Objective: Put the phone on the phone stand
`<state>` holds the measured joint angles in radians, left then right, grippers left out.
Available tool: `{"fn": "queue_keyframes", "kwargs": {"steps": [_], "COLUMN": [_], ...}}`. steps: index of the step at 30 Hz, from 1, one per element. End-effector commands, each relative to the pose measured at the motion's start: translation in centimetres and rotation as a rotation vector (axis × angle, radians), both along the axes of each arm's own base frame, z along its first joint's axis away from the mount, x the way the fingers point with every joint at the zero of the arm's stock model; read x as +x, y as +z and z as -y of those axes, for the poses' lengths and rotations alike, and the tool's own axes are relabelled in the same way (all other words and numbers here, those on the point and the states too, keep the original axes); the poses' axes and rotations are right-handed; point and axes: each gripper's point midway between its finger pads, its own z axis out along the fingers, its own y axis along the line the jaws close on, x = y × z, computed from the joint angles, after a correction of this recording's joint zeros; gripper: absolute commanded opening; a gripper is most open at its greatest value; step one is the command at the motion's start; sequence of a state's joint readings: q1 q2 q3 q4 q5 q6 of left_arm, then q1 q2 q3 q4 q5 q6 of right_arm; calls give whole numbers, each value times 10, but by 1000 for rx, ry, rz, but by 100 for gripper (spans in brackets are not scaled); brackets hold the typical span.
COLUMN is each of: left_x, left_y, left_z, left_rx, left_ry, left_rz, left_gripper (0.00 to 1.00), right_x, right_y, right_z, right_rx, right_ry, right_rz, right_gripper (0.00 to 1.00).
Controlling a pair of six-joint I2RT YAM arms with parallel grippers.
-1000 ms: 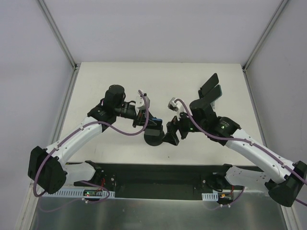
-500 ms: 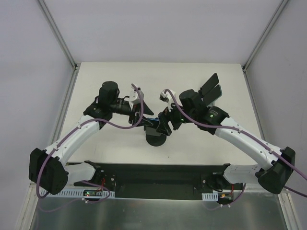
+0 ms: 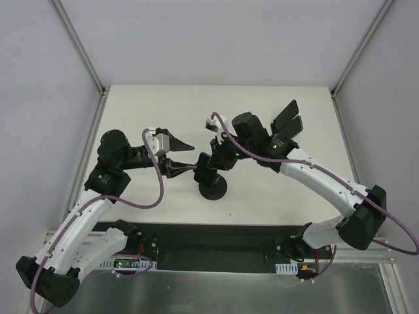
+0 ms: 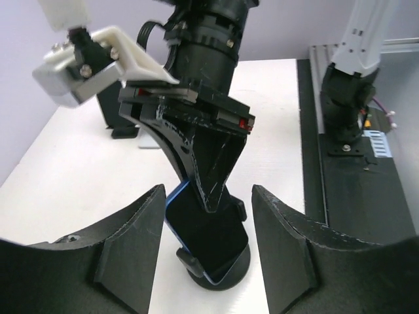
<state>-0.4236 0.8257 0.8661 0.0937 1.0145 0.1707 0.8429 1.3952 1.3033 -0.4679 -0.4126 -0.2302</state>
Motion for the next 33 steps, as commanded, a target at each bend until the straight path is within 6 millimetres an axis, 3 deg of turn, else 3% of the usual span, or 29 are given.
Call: {"fn": "queue_keyframes", "kwargs": {"steps": [1, 2, 4, 5, 9, 10, 13, 16, 22, 25, 29, 33], "left_x": [19, 19, 22, 23, 25, 24, 18, 17, 15, 14, 13, 12], "left_y": [-1, 0, 1, -1, 0, 0, 1, 2, 3, 3, 3, 3], "left_z": [-6, -7, -8, -8, -6, -5, -2, -2, -2, -2, -1, -1], "left_rx": [-24, -28, -31, -30, -32, -33, -38, -46, -49, -50, -51, -50], "left_ry": [119, 123, 142, 145, 137, 126, 88, 81, 79, 73, 62, 55], "left_rz": [28, 35, 36, 29, 26, 17, 13, 16, 25, 26, 27, 26], "left_gripper": [53, 54, 54, 53, 54, 54, 53, 53, 53, 53, 52, 52], "right_x": [13, 30, 43, 63, 79, 89, 93, 95, 101, 106, 113, 121], "right_y": [7, 6, 9, 14, 30, 18, 22, 21, 18, 19, 26, 29], "right_z": [8, 22, 47, 75, 159, 189, 231, 256, 288, 290, 271, 270], "right_rx": [-35, -77, -112, -175, -192, -201, -165, -174, -203, -183, -112, -86], "right_ry": [-105, -212, -357, -517, -881, -976, -1105, -1172, -1214, -1192, -1081, -1032], "right_rz": [45, 103, 162, 247, 300, 269, 244, 216, 207, 215, 211, 191], "right_gripper": [1, 1, 1, 0, 1, 0, 1, 1, 0, 0, 0, 0]}}
